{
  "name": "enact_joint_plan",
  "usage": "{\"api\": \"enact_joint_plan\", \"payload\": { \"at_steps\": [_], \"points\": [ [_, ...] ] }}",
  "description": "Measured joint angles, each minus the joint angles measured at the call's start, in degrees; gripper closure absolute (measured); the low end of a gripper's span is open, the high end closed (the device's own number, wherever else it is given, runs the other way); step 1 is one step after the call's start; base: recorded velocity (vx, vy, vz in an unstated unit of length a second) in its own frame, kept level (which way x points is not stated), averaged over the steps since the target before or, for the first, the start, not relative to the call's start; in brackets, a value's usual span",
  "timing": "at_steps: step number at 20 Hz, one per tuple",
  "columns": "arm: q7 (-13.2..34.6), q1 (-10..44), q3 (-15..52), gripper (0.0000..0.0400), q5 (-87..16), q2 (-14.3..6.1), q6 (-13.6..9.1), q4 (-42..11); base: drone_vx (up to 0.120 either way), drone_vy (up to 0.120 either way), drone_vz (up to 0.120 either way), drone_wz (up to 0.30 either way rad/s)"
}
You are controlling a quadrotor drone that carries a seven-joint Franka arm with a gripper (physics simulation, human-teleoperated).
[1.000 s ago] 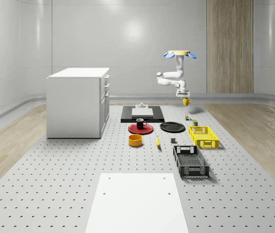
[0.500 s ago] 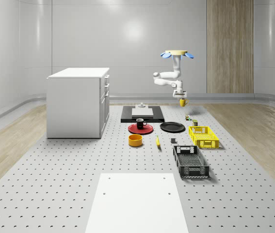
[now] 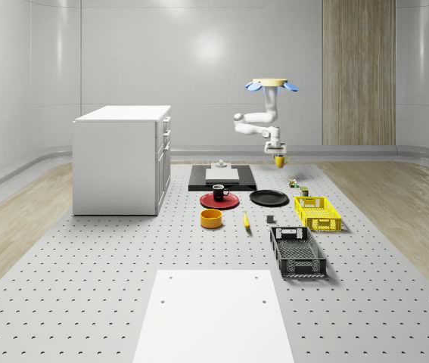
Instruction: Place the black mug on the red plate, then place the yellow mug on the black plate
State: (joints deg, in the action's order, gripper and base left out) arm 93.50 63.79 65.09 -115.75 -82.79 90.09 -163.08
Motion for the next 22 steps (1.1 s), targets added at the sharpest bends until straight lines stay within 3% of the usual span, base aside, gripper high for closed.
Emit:
{"api": "enact_joint_plan", "payload": {
  "at_steps": [19, 22],
  "points": [
    [0.09, 0.11, 0.05, 0.029, 0.11, -0.22, 0.21, 0.02, 0.12, -0.12, 0.0, 0.0],
    [0.1, 0.13, 0.06, 0.029, 0.12, -0.25, 0.24, 0.02, 0.12, -0.013, 0.0, 0.0]
  ]
}}
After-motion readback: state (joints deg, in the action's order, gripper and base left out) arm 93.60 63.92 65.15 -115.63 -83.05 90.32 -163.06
